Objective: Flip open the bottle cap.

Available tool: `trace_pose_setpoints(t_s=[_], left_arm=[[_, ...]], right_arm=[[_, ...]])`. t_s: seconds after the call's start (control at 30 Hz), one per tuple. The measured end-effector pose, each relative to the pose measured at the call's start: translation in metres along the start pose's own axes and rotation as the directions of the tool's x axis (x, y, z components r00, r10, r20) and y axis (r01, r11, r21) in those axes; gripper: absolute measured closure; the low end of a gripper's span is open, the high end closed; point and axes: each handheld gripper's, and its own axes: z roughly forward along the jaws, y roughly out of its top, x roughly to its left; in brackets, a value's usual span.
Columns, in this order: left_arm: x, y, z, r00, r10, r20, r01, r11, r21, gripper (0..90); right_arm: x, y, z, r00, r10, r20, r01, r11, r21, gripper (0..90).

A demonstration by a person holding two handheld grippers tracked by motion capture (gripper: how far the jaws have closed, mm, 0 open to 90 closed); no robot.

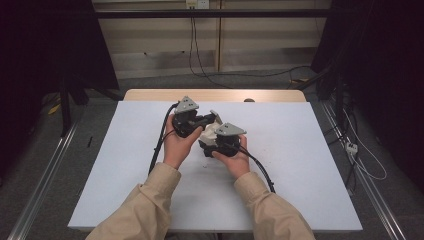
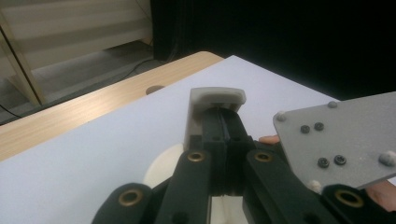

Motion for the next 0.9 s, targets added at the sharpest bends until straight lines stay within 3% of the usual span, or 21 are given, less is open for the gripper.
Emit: trace_pose_setpoints(t_s=[0.9], left_arm=[[0.0,0.011,0.01,1.0,0.007,-0.005,-0.007,0.9999,0.01,90.0]], right_arm=[[0.0,-0.001,0.0,1.0,-0.009,0.003,0.009,1.0,-0.002,18.6]])
